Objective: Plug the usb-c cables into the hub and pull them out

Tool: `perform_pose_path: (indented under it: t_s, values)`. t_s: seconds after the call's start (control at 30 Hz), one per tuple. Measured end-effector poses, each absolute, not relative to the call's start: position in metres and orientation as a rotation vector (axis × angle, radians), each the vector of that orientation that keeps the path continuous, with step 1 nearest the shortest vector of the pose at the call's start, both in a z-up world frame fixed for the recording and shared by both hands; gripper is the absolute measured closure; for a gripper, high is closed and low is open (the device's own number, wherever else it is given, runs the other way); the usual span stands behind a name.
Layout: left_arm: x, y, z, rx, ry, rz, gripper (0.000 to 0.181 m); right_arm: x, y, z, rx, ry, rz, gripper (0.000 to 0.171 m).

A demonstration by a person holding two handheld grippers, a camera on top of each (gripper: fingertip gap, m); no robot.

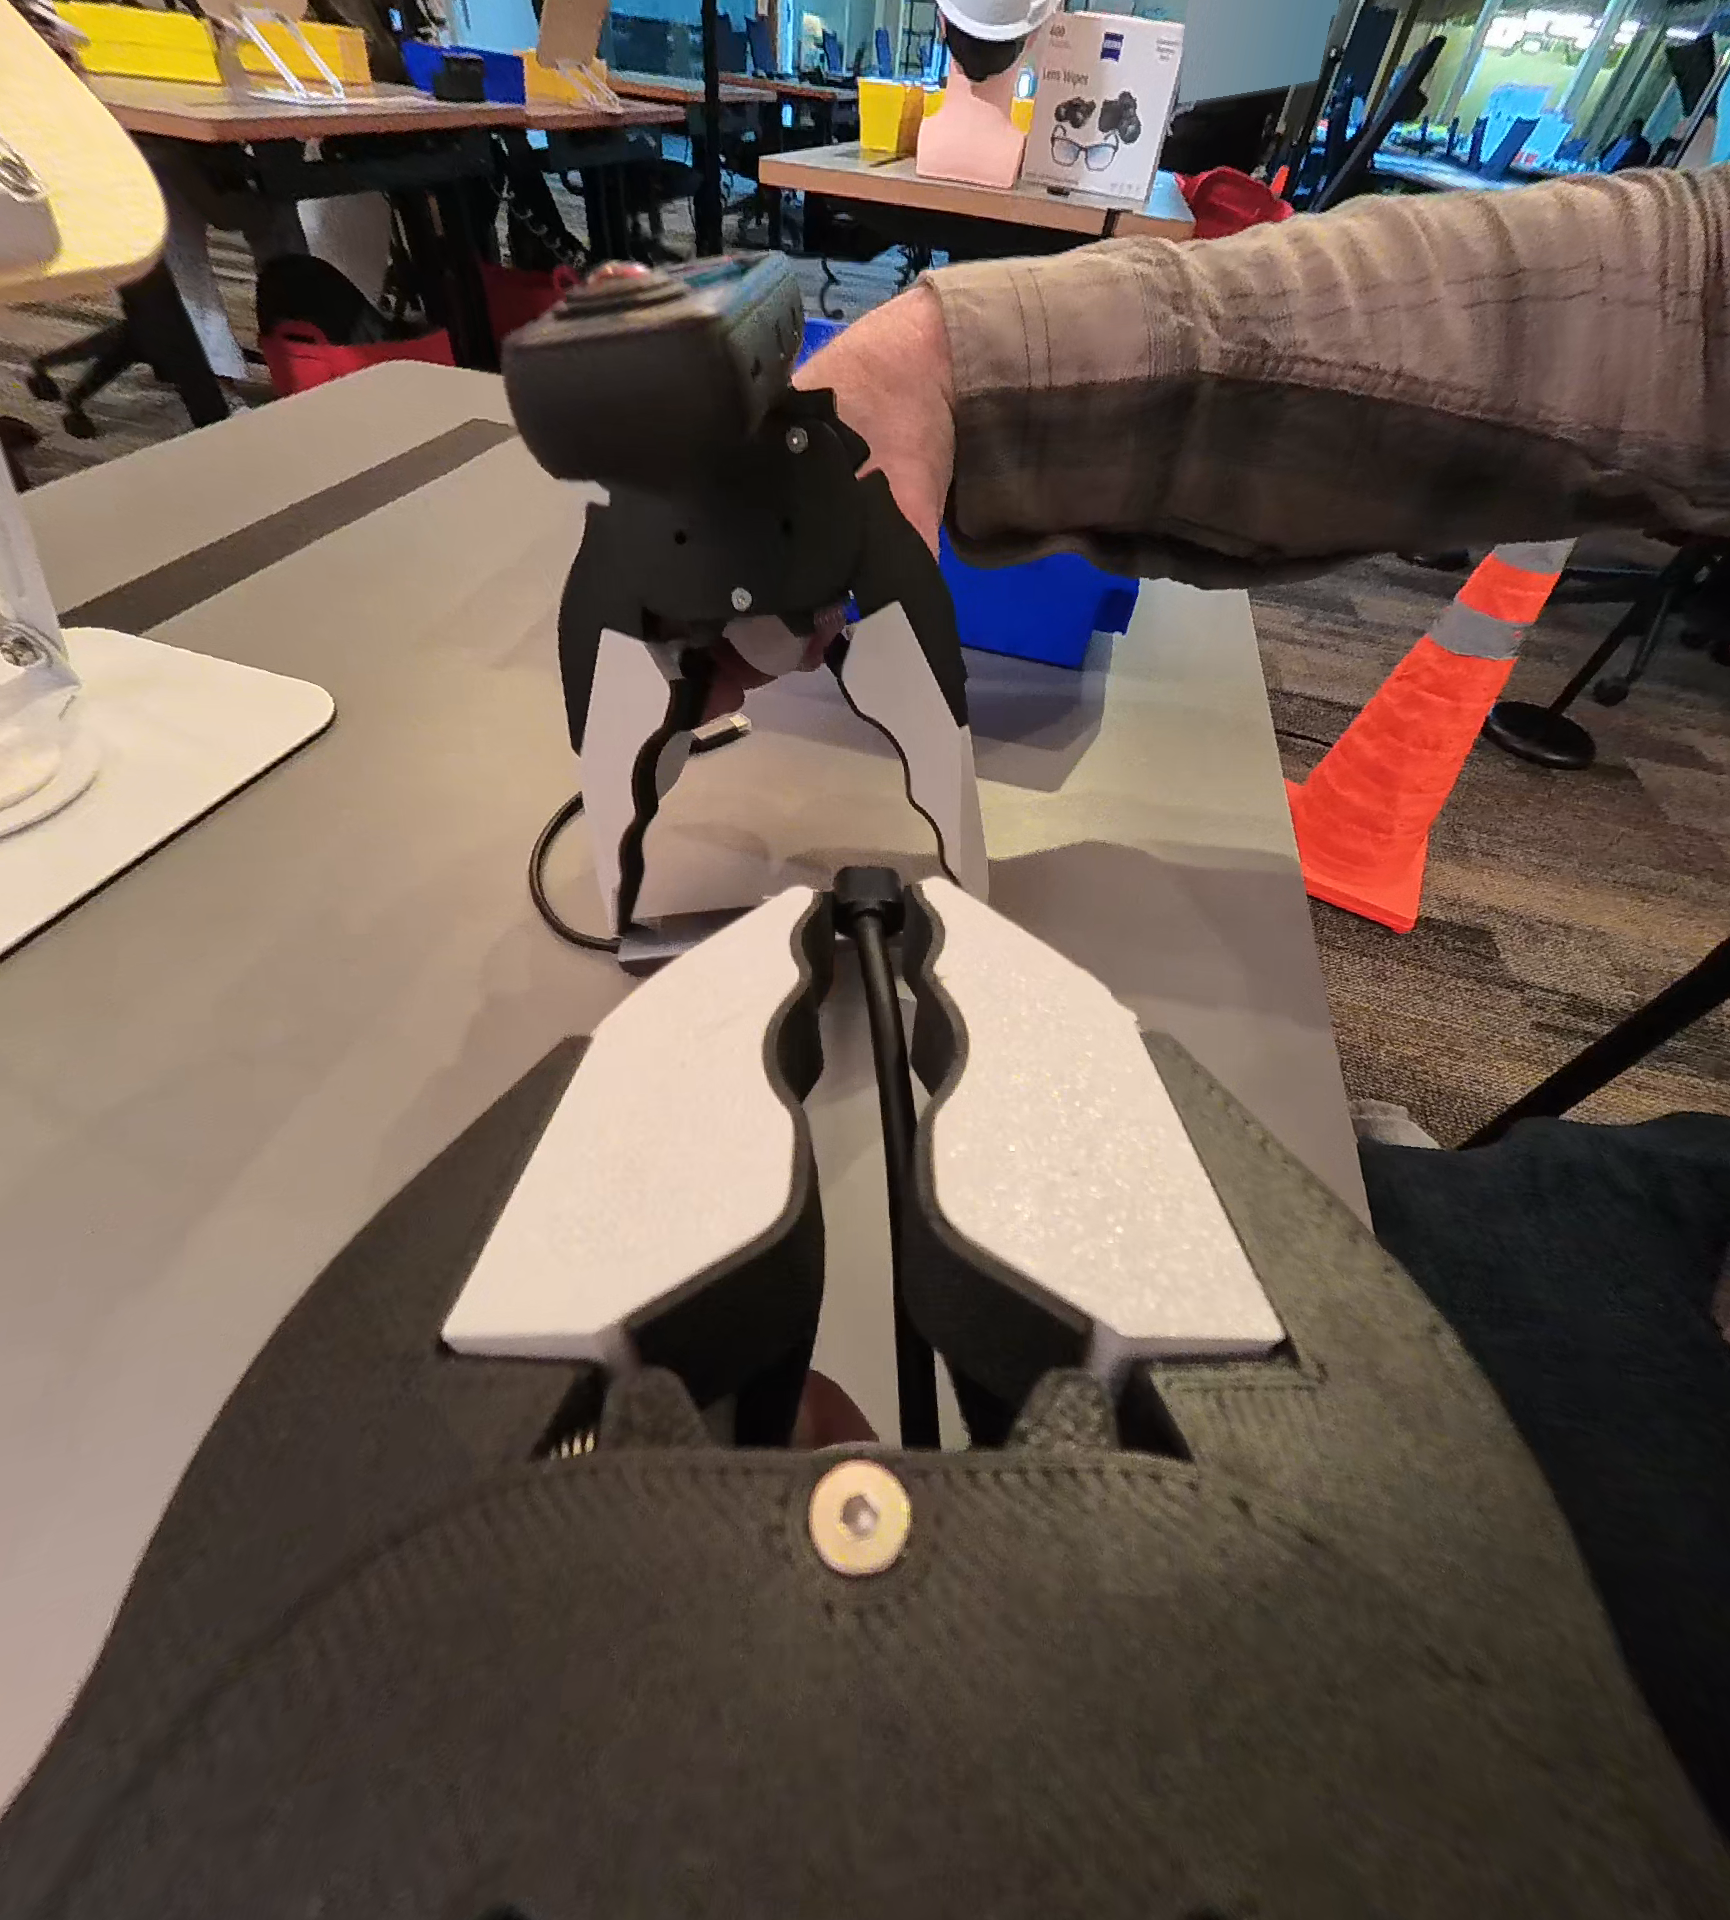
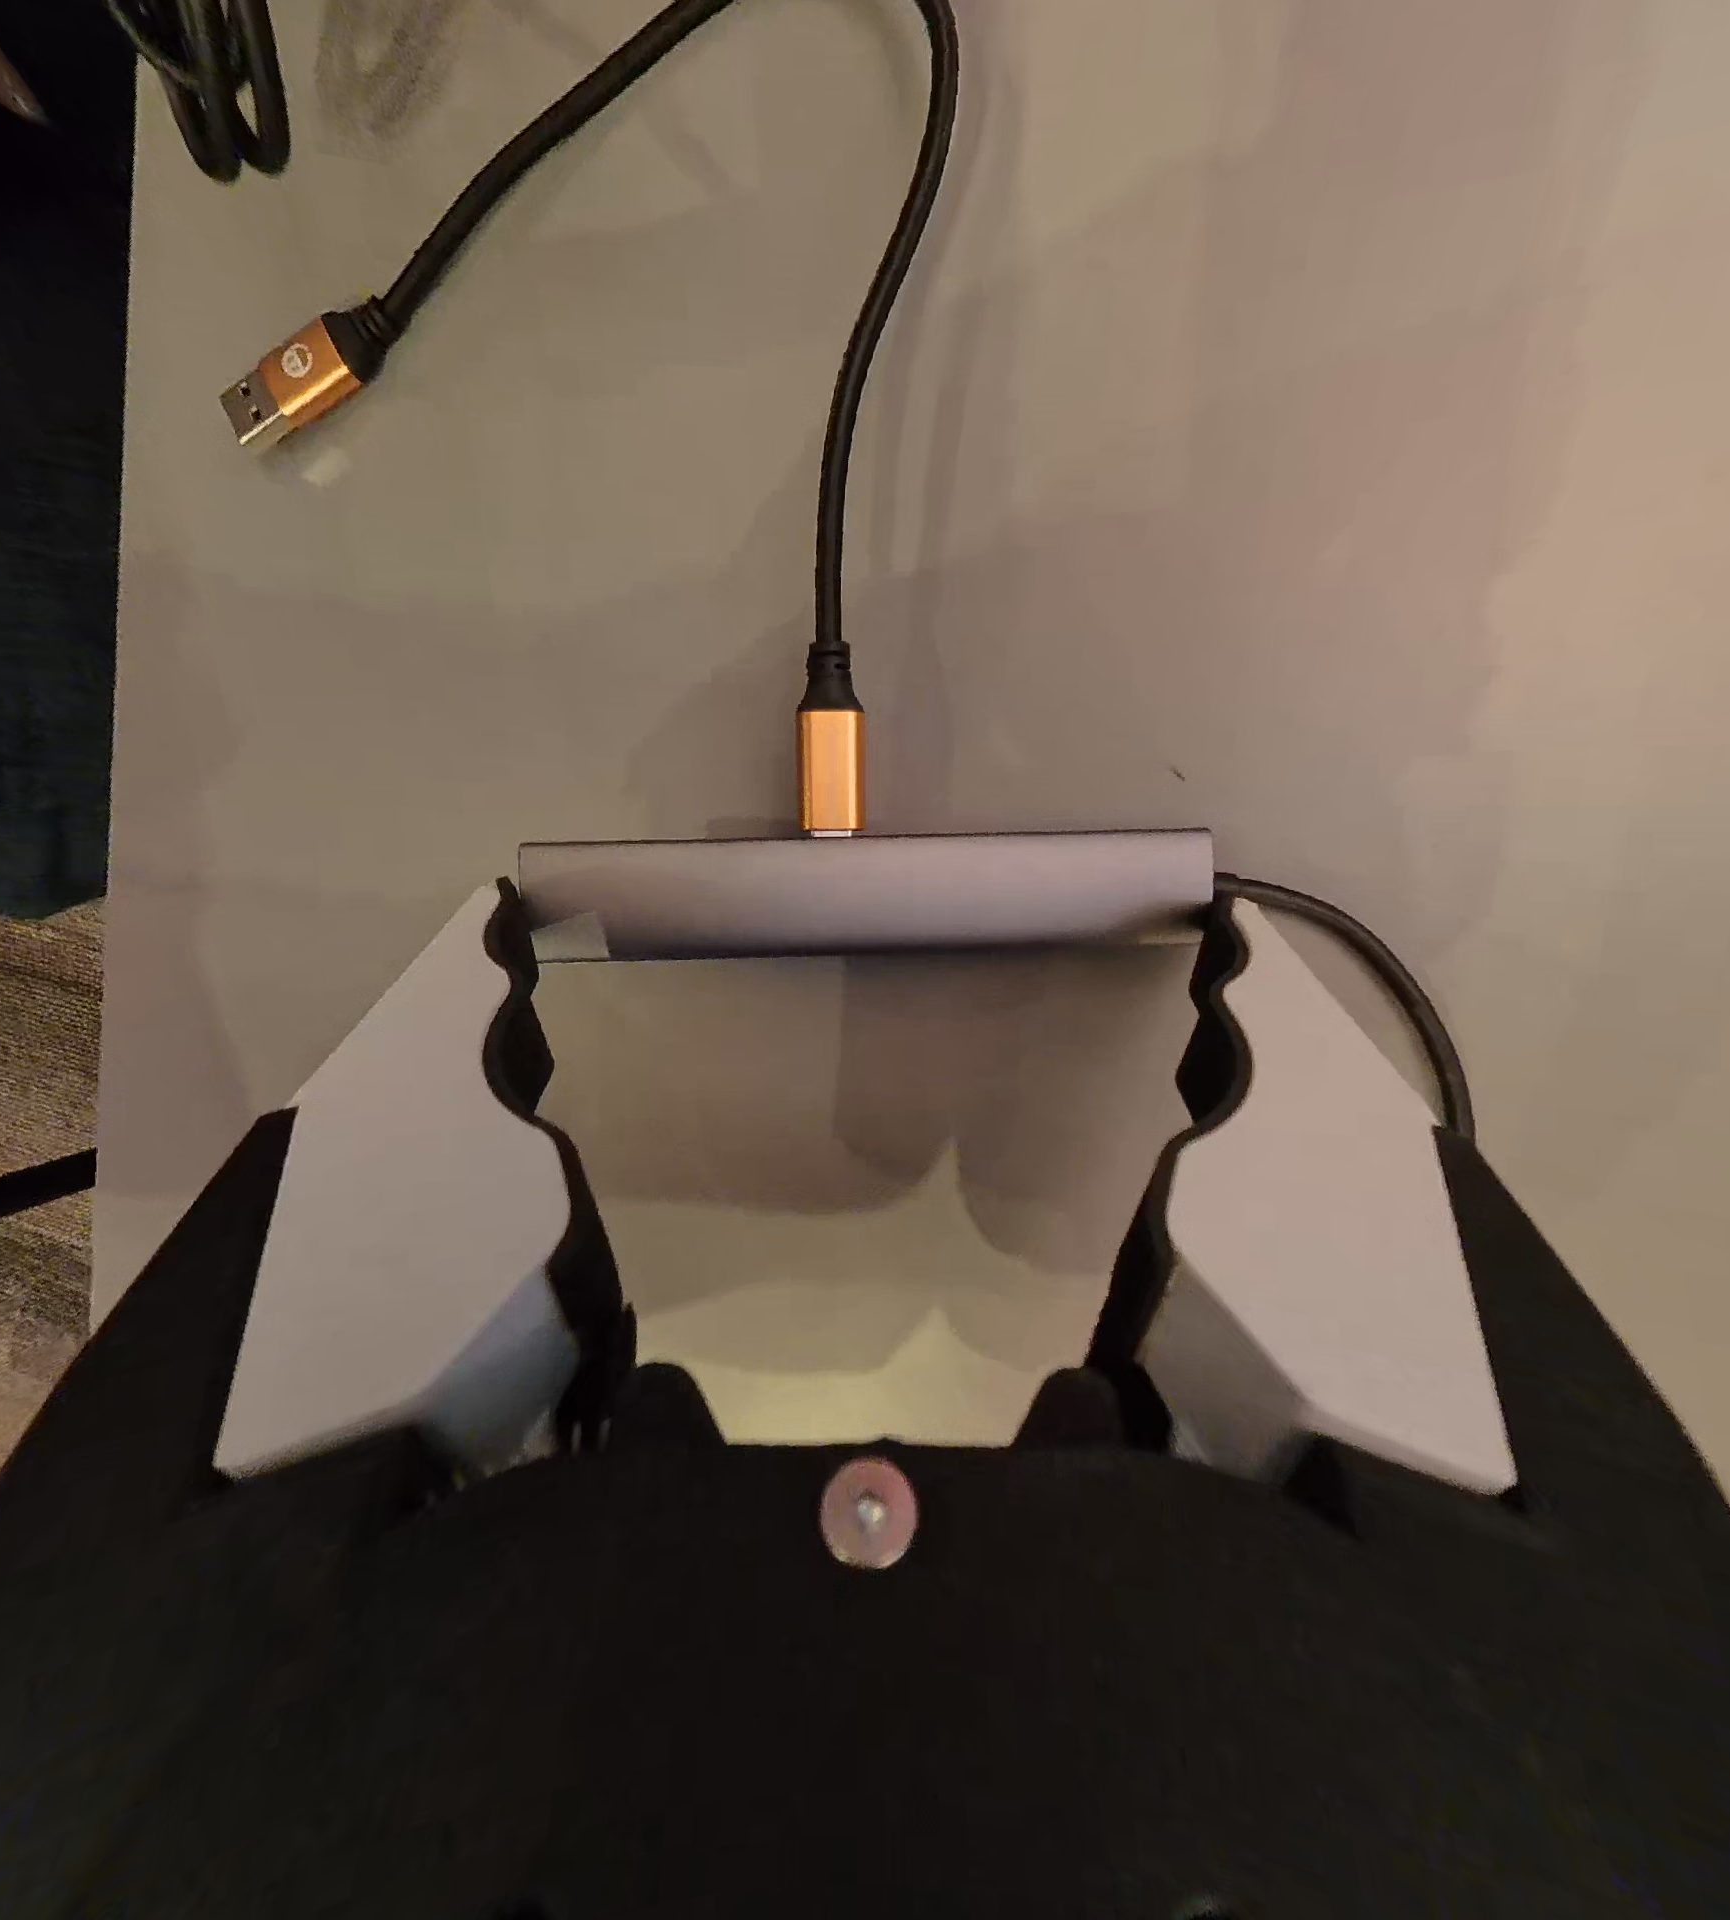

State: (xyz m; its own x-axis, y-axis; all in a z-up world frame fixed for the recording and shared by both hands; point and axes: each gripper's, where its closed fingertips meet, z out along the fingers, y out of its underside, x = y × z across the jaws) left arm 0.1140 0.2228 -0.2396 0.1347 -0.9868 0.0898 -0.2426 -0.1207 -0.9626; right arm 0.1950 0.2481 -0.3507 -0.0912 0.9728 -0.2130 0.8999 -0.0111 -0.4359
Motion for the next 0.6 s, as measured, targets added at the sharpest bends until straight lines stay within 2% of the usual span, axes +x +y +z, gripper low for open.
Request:
perform_pose_path:
  t_s: [0.6]
  values:
    - [0.122, 0.212, -0.262, -1.584, 1.248, -1.083, 0.169, 0.182, 0.241, -0.344, -2.019, -1.904, 0.932, 0.048]
